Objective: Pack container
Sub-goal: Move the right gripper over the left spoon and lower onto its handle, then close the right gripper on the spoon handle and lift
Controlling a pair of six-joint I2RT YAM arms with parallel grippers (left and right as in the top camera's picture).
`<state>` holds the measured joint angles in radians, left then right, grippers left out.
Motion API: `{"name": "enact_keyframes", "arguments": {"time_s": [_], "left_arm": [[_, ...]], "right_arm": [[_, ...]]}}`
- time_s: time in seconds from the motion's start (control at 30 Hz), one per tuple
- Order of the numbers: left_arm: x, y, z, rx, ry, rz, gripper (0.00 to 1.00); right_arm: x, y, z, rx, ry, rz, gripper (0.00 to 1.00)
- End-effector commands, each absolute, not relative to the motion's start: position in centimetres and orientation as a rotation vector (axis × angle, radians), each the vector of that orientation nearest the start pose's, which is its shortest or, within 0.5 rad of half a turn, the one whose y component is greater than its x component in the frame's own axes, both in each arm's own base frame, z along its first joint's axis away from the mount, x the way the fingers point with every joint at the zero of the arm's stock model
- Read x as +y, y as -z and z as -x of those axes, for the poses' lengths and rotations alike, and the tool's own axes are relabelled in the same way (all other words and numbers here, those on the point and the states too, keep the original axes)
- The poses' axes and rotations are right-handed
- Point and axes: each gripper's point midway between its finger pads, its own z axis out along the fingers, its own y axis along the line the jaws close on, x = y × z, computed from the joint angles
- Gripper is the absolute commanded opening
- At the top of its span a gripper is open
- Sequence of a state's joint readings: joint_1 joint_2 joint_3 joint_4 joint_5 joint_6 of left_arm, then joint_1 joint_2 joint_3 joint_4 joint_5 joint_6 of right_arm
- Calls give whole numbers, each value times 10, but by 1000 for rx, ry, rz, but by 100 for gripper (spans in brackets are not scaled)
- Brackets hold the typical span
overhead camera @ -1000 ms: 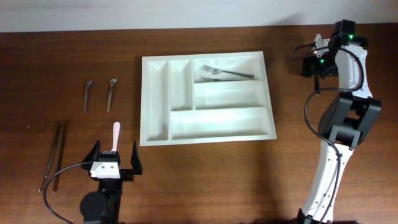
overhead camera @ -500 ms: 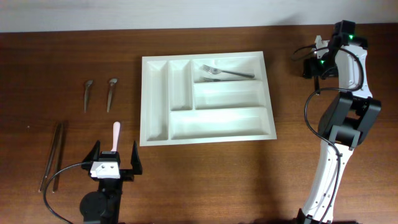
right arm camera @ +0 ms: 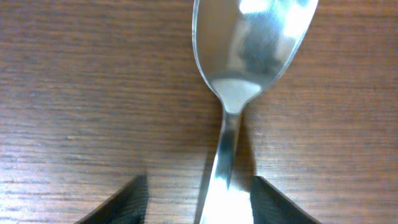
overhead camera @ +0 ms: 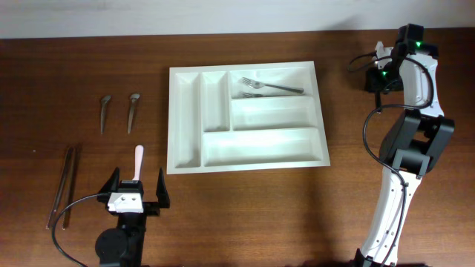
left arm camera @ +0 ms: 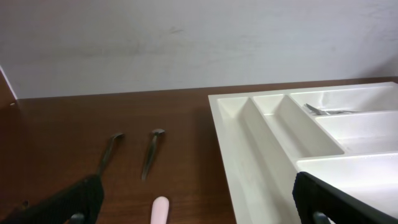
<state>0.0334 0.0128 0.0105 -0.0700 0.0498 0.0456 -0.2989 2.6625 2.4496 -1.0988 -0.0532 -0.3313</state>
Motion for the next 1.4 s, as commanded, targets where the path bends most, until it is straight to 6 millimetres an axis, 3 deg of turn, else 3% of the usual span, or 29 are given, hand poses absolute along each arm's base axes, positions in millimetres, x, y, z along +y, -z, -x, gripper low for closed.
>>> {"name": "enact_keyframes", "arguments": {"time_s": [0.0, 0.33, 0.63, 0.83, 1.0, 1.13, 1.37], "left_arm": [[-2, -158, -246, 1643, -19, -67, 99], [-2, -158, -246, 1643, -19, -67, 99], [-2, -158, -246, 1643, -19, -67, 99], [-2, -158, -246, 1643, -19, -67, 99], [-2, -158, -246, 1643, -19, -67, 99], [-2, -158, -246, 1643, -19, -67, 99], [-2, -158, -246, 1643, -18, -67, 99]], "right_arm": [[-162, 18, -542, 2917, 47, 57, 38], [-162, 18, -544, 2908, 51, 56, 15], [-163, 17, -545, 2904, 52, 53, 5], [-163, 7, -551, 2878, 53, -13, 4], [-165, -26, -569, 2790, 59, -50, 4], [-165, -70, -582, 2693, 34, -139, 4], [-133, -142, -587, 2591, -28, -116, 4]]}}
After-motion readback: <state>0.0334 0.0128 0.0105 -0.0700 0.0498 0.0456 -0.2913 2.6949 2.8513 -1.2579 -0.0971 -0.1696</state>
